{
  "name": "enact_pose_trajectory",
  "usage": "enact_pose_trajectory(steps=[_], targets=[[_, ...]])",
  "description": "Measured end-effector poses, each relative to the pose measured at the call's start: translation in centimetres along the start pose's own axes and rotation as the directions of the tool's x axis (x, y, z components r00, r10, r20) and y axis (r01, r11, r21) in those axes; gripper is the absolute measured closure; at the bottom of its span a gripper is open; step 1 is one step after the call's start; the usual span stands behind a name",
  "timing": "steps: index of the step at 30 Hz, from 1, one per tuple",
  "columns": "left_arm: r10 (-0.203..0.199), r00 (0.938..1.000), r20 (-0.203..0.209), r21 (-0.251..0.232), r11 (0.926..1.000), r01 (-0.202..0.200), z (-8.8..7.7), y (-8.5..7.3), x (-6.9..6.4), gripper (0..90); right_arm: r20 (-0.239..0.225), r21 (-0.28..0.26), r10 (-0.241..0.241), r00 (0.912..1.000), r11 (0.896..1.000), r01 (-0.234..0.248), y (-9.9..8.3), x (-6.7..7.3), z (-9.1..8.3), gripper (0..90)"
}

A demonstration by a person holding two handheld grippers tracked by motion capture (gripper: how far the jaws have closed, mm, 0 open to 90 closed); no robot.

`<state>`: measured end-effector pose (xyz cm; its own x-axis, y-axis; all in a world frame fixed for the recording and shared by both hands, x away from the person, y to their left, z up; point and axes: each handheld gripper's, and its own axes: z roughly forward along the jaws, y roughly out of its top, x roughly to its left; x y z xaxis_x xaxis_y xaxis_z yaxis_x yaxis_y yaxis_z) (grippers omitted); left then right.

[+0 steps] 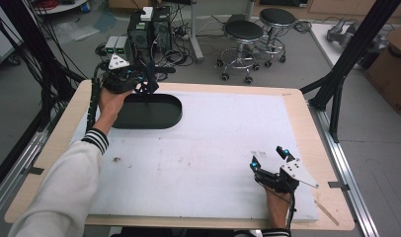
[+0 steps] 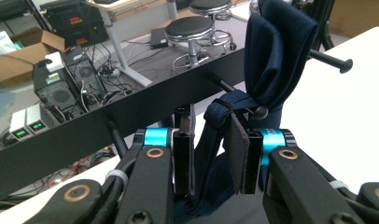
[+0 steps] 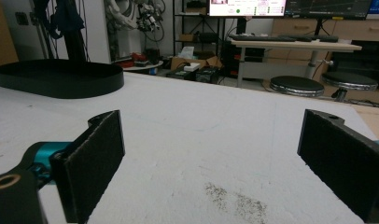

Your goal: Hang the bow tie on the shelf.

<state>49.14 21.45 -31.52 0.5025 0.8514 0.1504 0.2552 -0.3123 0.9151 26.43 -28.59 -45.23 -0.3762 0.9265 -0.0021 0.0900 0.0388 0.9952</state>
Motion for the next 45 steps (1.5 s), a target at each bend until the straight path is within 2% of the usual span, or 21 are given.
enact_pose_trajectory(steps=[2, 4, 8, 10, 13, 16, 18, 29, 33, 35, 36, 40, 45], targets=[[0.030, 0.9993, -0.022, 0.002, 0.9995, -0.030, -0.1, 0.1, -0.1, 69.7, 0.000, 0.000, 0.002, 1.0000, 1.000, -0.002, 0.0, 0.0, 0.0, 6.2], [0.044, 0.9986, -0.031, 0.001, 0.9990, -0.044, -0.2, 0.2, -0.2, 68.4, 0.000, 0.000, 0.002, 1.0000, 1.000, -0.002, 0.0, 0.0, 0.0, 6.3], [0.074, 0.9950, -0.067, 0.003, 0.9973, -0.074, -0.3, 0.3, -0.1, 59.5, 0.000, -0.001, 0.000, 1.0000, 1.000, 0.000, 0.0, 0.0, 0.0, 6.3], [0.072, 0.9949, -0.071, 0.000, 0.9974, -0.072, -0.4, 0.3, -0.1, 55.8, 0.000, -0.001, 0.001, 1.0000, 1.000, -0.001, 0.0, 0.0, 0.0, 6.3], [0.091, 0.9917, -0.091, -0.001, 0.9958, -0.092, -0.4, 0.4, -0.2, 49.4, 0.000, 0.000, 0.000, 1.0000, 1.000, 0.000, 0.0, 0.0, 0.0, 6.2], [0.113, 0.9900, -0.085, -0.005, 0.9935, -0.114, -0.5, 0.4, -0.3, 45.2, 0.000, 0.003, 0.002, 1.0000, 1.000, -0.002, 0.0, 0.0, 0.0, 6.3], [0.103, 0.9912, -0.083, -0.010, 0.9945, -0.104, -0.6, 0.5, -0.3, 44.9, 0.001, 0.000, -0.002, 1.0000, 1.000, 0.002, 0.0, 0.0, 0.0, 6.3], [0.111, 0.9898, -0.088, -0.010, 0.9936, -0.113, -1.2, 0.4, -0.2, 41.8, 0.001, 0.001, 0.001, 1.0000, 1.000, -0.001, 0.0, 0.0, 0.0, 6.3], [0.109, 0.9899, -0.091, -0.038, 0.9929, -0.112, -1.6, 0.5, 0.1, 41.8, 0.005, 0.004, 0.000, 1.0000, 1.000, 0.000, 0.0, 0.0, 0.1, 6.3], [0.082, 0.9919, -0.097, -0.047, 0.9951, -0.087, -1.9, 0.5, 0.6, 41.7, 0.007, 0.010, 0.009, 0.9999, 1.000, -0.009, 0.0, -0.1, 0.1, 6.3], [0.082, 0.9919, -0.097, -0.047, 0.9951, -0.087, -1.9, 0.5, 0.6, 41.4, 0.006, 0.011, 0.007, 1.0000, 1.000, -0.007, 0.0, -0.1, 0.1, 6.3], [0.078, 0.9911, -0.108, -0.061, 0.9945, -0.085, -3.0, 0.2, 0.9, 41.2, 0.007, 0.011, 0.001, 1.0000, 1.000, -0.002, 0.1, -0.1, 0.1, 6.3], [0.075, 0.9939, -0.081, -0.110, 0.9904, -0.083, -5.0, 0.1, 0.9, 40.8, 0.007, 0.014, 0.005, 1.0000, 1.000, -0.005, 0.0, 0.0, 0.1, 6.3]])
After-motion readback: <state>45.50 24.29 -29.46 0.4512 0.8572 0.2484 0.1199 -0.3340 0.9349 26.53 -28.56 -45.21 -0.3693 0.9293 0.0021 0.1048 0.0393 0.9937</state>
